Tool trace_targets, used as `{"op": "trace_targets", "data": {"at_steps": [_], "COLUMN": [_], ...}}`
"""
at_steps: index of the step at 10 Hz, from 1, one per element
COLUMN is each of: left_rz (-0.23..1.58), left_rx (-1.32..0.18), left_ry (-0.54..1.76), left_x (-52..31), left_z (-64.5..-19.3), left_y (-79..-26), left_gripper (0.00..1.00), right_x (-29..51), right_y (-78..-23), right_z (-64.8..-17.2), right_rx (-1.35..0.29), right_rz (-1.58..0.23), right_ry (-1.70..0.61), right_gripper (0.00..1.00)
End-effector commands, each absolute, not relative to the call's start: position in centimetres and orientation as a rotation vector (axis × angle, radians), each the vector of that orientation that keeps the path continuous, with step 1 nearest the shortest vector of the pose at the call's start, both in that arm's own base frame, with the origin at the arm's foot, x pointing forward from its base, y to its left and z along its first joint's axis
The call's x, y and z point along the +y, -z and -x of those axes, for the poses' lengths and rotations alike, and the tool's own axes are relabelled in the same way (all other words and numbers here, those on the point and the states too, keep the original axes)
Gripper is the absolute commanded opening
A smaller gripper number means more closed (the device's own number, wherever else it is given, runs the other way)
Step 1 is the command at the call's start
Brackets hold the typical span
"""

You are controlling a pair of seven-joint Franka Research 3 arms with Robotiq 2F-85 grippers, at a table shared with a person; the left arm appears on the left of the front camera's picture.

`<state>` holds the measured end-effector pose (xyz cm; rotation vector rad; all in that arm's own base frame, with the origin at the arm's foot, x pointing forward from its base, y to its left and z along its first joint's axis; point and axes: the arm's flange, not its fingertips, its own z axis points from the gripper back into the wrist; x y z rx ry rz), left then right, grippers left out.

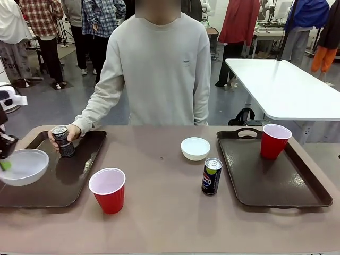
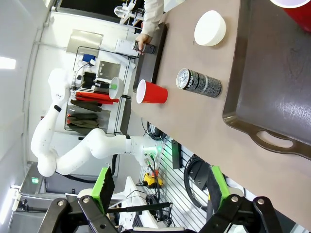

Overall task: Prepare tableware on both trays.
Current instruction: Pick up a Picnic Bowl from the table and place it on a Handle tray.

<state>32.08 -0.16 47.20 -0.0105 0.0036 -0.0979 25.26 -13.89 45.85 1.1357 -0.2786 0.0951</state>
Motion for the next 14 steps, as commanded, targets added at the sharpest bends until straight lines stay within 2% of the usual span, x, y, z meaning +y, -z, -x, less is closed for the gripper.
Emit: {"op": "trace_targets", "data": {"at_steps": [1, 4, 7, 12, 14], "left_rz": [-0.008, -0.022, -0.047, 0.022, 0.049], "left_rx": [0.007, 0.023, -0.121, -0.089, -0.072], "left_ry": [0.081, 0.06, 0.03, 0.042, 0.043], "left_x": [0.0, -0.4, -2.6, -3.5, -3.6], "left_z": [-29.3, -30.5, -34.2, -38.7, -39.2], "left_y": [-43.2, -42.9, -42.3, -34.4, -33.2], "left_gripper": [0.04, 0.04, 0.04, 0.04, 0.04], "right_x": [-13.9, -13.9, -13.9, -13.9, -13.9], "right_y": [-45.8, -45.8, -45.8, -45.8, -45.8], "right_z": [-25.2, -25.2, -25.2, -25.2, -25.2], "right_rx": [-0.278, -0.278, -0.278, -0.278, -0.278], "right_rz": [-1.147, -1.147, -1.147, -1.147, -1.147], "right_ry": [-0.11, -0.11, -0.11, -0.11, -0.11], "right_gripper": [1.0, 1.0, 1.0, 1.0, 1.0]}}
